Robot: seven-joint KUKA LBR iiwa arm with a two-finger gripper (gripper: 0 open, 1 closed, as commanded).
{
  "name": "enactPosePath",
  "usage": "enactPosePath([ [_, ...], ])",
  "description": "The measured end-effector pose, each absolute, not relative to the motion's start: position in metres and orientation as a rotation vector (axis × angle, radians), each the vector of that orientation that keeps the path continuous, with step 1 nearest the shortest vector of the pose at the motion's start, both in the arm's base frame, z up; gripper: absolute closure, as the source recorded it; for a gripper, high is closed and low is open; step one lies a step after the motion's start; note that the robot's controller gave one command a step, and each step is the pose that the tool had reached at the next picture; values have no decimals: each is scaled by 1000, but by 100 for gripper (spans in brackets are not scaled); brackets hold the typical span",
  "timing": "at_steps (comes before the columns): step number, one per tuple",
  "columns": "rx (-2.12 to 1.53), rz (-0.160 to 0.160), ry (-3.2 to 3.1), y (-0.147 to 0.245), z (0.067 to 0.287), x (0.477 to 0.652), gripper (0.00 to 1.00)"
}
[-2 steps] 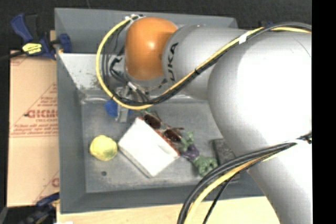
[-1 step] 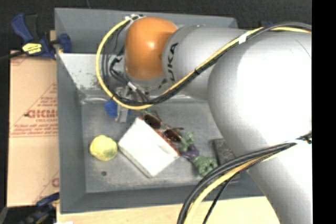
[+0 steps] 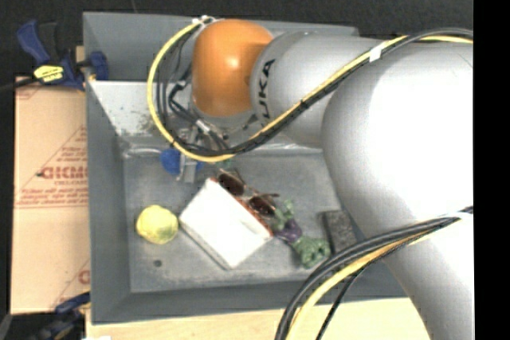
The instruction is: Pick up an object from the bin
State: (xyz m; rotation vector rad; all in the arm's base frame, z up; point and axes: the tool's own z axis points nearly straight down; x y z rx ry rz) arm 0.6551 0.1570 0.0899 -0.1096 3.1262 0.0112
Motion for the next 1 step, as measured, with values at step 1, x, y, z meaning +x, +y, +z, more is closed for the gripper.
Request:
enactPosePath([
  [1,-108,14,3118,157,145,657,100],
])
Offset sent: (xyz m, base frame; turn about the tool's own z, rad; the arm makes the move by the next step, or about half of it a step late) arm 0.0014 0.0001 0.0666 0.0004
